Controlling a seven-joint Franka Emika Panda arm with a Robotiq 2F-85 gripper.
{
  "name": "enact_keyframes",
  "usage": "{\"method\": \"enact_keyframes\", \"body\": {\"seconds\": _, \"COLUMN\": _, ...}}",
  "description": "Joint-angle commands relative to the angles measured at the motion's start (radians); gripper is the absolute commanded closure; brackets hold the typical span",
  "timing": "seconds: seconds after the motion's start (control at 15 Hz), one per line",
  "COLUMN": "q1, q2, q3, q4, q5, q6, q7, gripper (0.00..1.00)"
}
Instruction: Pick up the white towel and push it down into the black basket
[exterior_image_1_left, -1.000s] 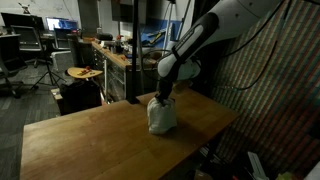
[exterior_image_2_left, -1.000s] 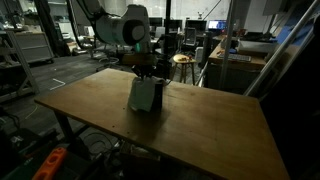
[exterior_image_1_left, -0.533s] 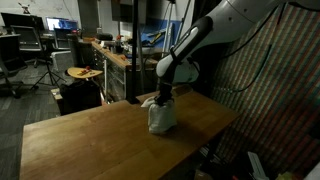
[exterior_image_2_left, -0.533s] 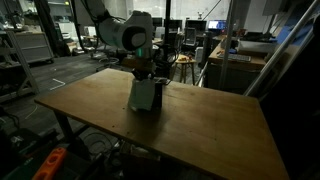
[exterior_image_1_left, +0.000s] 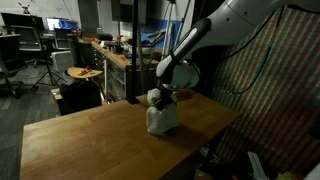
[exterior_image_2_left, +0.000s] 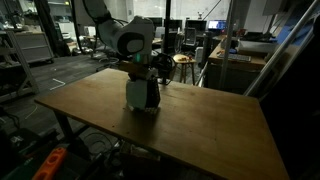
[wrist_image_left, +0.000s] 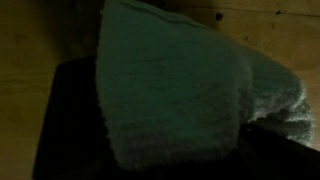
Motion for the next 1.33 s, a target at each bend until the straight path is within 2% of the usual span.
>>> {"method": "enact_keyframes", "body": {"seconds": 0.0, "q1": -0.032, "q2": 0.028, "q3": 0.04, "q4": -0.033, "q5": 0.079, "q6": 0.019, "q7": -0.049, "gripper": 0.96}}
{"method": "enact_keyframes", "body": {"seconds": 0.6, "q1": -0.068, "q2": -0.022, "q3": 0.042, "q4": -0.087, "q5": 0.147, "q6": 0.01, "q7": -0.061, "gripper": 0.96}}
{"method": "enact_keyframes", "body": {"seconds": 0.93, "q1": -0.109, "q2": -0.086, "q3": 0.042, "q4": -0.111, "q5": 0.224, "q6": -0.001, "q7": -0.101, "gripper": 0.96}}
{"method": "enact_keyframes", "body": {"seconds": 1.2, "q1": -0.111, "q2": -0.132, "q3": 0.024, "q4": -0.127, "q5": 0.261, "q6": -0.002, "q7": -0.116, "gripper": 0.96}}
{"method": "enact_keyframes", "body": {"seconds": 1.27, "q1": -0.107, "q2": -0.144, "q3": 0.019, "q4": -0.131, "q5": 0.267, "q6": -0.003, "q7": -0.113, "gripper": 0.93}}
